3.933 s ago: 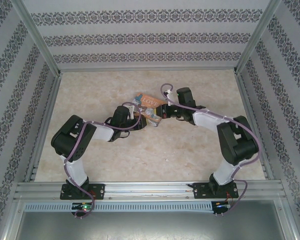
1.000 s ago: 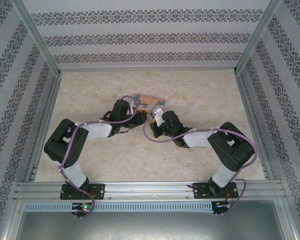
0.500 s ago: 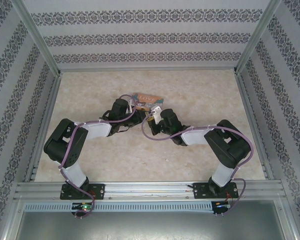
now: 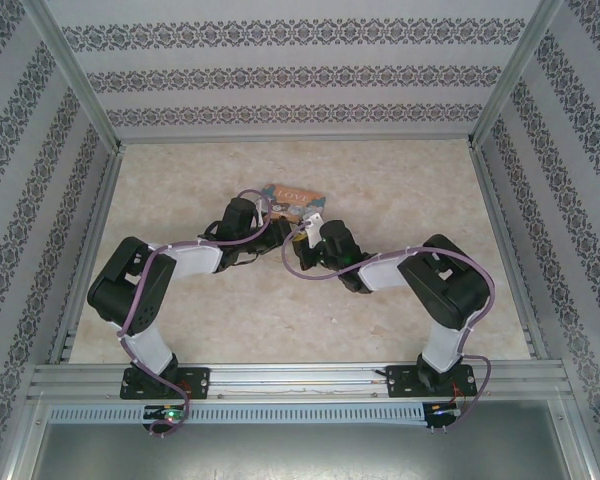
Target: Unlock the padlock with the key
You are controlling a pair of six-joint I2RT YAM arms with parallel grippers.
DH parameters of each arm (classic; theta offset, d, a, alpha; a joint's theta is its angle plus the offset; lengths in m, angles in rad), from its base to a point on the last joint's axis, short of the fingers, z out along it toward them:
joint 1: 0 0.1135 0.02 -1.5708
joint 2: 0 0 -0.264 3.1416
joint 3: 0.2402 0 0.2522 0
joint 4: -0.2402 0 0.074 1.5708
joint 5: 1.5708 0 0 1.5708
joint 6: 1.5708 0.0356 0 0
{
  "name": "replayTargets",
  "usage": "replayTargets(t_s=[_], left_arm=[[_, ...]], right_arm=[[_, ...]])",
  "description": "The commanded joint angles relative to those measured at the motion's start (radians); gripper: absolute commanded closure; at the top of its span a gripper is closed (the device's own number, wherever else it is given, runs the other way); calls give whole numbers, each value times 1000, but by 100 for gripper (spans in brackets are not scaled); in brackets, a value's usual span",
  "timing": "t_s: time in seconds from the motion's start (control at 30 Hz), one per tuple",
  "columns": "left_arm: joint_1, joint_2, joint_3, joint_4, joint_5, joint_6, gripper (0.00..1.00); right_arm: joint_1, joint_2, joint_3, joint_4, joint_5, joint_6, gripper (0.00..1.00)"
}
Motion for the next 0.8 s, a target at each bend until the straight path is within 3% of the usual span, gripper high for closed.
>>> replayTargets(t_s=[0.0, 0.43, 0.77], left_arm=[[7, 15, -23, 44, 61, 10, 66], [57, -68, -115, 69, 22, -6, 52], [118, -221, -262, 216, -33, -24, 46]], right_arm=[[8, 39, -18, 79, -23, 57, 100], [6, 112, -18, 81, -89, 145, 100], [-25, 93, -31, 94, -222, 371, 100]])
